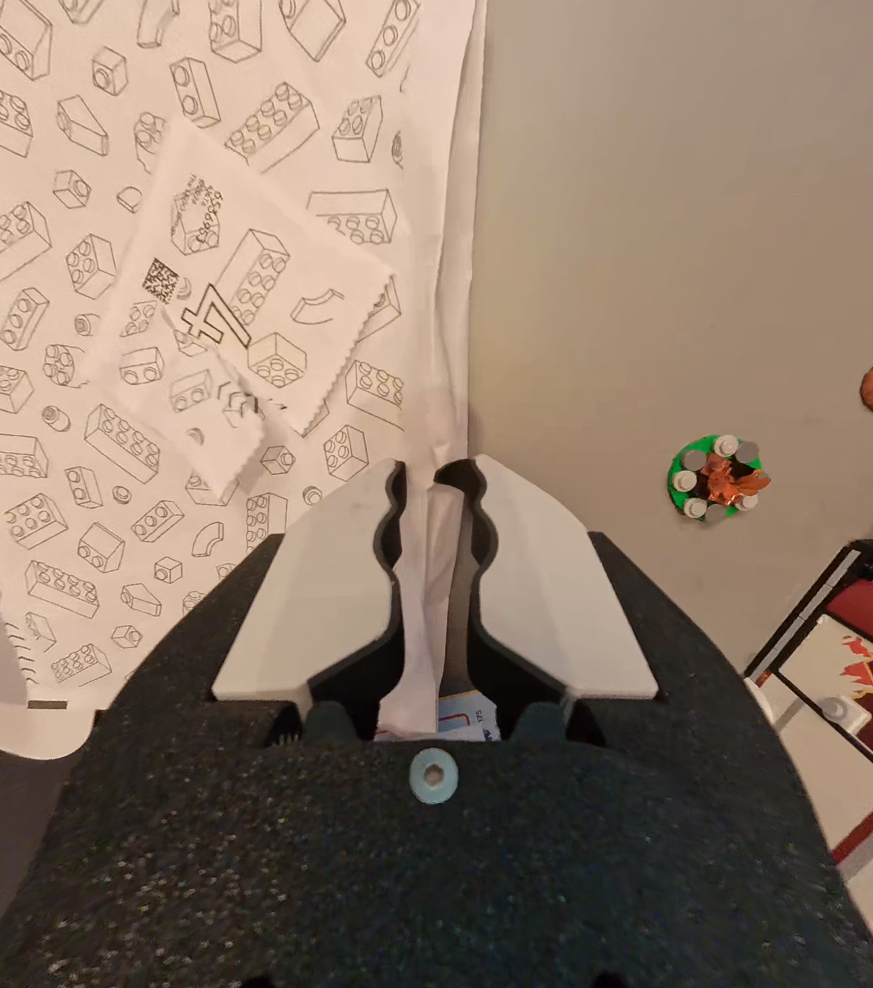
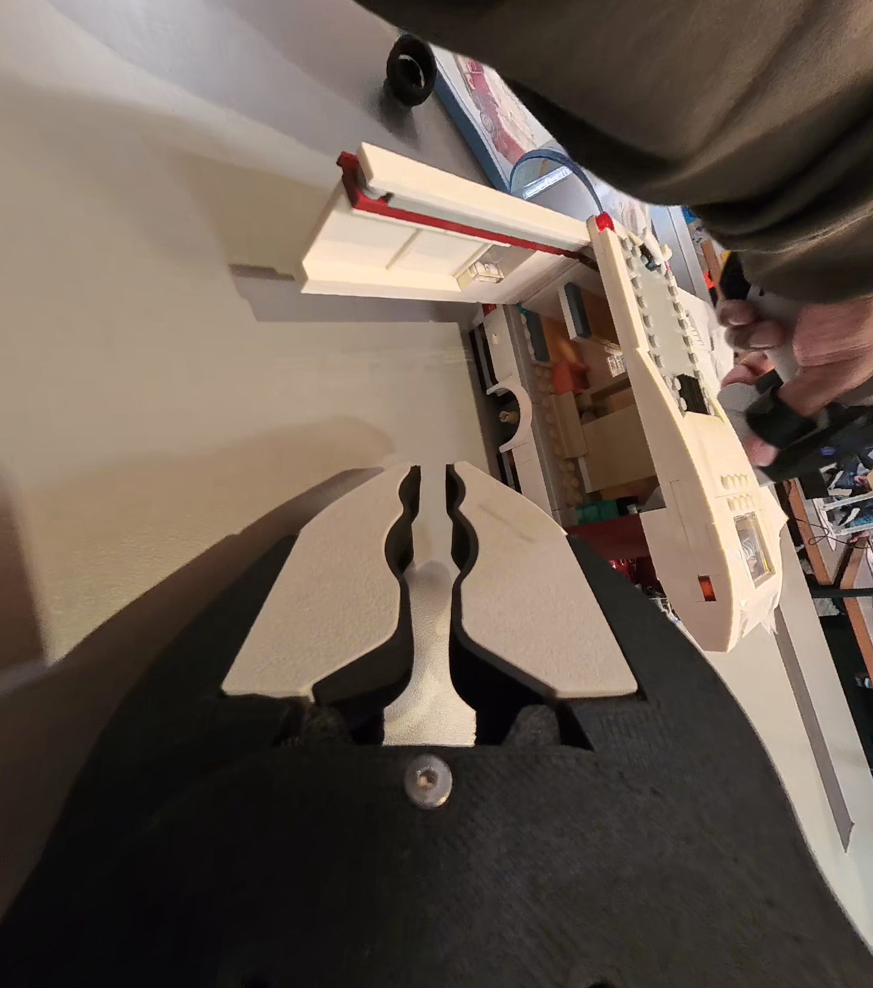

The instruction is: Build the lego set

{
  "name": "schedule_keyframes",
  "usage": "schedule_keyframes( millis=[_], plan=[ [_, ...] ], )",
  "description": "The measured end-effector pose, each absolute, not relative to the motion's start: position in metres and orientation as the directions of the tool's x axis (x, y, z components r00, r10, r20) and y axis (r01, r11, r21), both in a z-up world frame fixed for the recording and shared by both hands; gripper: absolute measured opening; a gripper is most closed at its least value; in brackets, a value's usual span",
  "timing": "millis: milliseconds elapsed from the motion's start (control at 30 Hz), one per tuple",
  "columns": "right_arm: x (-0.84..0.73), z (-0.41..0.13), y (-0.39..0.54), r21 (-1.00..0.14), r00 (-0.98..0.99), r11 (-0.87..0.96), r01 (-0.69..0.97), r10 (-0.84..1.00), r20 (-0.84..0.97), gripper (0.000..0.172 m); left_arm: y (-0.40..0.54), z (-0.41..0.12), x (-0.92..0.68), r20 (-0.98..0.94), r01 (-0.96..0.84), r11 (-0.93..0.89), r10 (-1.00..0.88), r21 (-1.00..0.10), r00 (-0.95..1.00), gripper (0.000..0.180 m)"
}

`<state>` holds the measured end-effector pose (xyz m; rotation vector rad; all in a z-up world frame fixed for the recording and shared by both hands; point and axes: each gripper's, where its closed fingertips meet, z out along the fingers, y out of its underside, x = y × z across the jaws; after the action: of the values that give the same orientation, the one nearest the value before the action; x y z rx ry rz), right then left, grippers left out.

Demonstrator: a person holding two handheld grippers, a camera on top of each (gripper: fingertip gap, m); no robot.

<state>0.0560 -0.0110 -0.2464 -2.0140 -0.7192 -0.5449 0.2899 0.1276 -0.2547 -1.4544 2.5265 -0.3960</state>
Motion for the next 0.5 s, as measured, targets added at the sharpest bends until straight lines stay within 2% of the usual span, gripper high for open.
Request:
schedule_keyframes(
  millis=[33,133,300,500],
  plan=[
    [0.056,-0.246,-0.011,-0.606,0.733,-0.425,0.673,0.276,0.621,0.009,0.127,-0.249,0.292,-0.038,-0.81,0.475,-0.869,-0.343,-0.493,0.022],
    [0.055,-0.247,-0.011,-0.601,0.729,-0.424,0.677,0.28,0.625,0.008,0.125,-0.234,0.3,-0.034,-0.798,0.44,-0.882,-0.412,-0.47,0.017],
    [0.055,-0.247,-0.011,-0.604,0.731,-0.423,0.676,0.28,0.622,0.008,0.12,-0.258,0.288,-0.014,-0.812,0.474,-0.866,-0.341,-0.5,0.017],
    [0.055,-0.247,-0.011,-0.606,0.733,-0.423,0.674,0.28,0.619,0.008,0.117,-0.228,0.291,-0.015,-0.78,0.468,-0.861,-0.416,-0.509,0.024]
  ],
)
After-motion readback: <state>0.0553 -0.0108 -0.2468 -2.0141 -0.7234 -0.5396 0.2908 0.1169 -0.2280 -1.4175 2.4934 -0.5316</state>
